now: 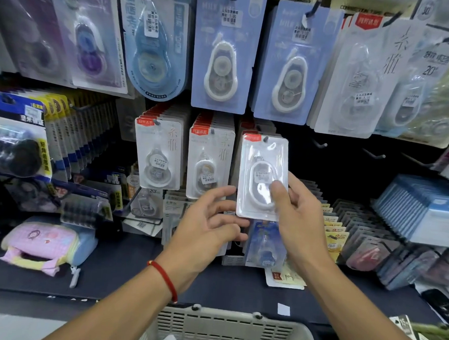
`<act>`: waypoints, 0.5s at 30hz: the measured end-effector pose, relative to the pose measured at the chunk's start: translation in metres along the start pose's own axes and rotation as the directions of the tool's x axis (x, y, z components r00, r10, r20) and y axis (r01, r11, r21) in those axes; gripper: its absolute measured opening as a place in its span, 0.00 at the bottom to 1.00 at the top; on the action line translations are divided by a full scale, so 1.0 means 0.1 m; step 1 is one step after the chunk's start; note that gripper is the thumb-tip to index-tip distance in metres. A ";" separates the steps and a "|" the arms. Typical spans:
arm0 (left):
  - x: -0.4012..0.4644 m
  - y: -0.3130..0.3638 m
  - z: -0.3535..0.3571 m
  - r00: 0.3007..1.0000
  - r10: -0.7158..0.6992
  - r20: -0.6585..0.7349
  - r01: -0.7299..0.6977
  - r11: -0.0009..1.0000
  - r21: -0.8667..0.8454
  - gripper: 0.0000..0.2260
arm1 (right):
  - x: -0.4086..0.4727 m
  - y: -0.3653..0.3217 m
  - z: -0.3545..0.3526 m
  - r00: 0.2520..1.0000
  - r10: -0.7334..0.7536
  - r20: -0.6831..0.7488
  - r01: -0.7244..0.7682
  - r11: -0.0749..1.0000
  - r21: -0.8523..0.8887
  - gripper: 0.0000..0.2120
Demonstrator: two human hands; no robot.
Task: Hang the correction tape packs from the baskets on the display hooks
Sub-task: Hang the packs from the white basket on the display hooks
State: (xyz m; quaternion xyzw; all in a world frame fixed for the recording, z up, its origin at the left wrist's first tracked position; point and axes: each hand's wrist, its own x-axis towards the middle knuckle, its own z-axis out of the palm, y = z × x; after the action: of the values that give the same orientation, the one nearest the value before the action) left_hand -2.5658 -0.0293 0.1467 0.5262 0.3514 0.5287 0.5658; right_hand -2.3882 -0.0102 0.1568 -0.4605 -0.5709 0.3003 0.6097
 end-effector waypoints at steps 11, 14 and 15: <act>0.27 -0.09 -0.36 0.906 0.386 0.173 -0.275 0.225 0.935 0.32 | -0.01 0.38 -0.07 0.942 -0.240 0.233 0.326 0.504 -0.800 0.28; 0.33 -0.10 -0.37 0.932 0.318 0.174 -0.230 0.149 0.962 0.37 | 0.19 0.44 0.11 0.911 -0.209 0.355 0.411 0.389 -0.825 0.30; 0.33 -0.10 -0.37 0.936 0.306 0.171 -0.219 0.131 0.967 0.38 | 0.27 0.46 0.18 0.918 -0.194 0.346 0.395 0.372 -0.840 0.30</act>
State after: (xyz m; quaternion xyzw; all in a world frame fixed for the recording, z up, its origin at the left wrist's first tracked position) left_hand -2.5922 0.0118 0.1354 0.7983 0.5272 0.2908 -0.0139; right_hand -2.3937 0.0363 0.1253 -0.5722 -0.7693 -0.1216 0.2567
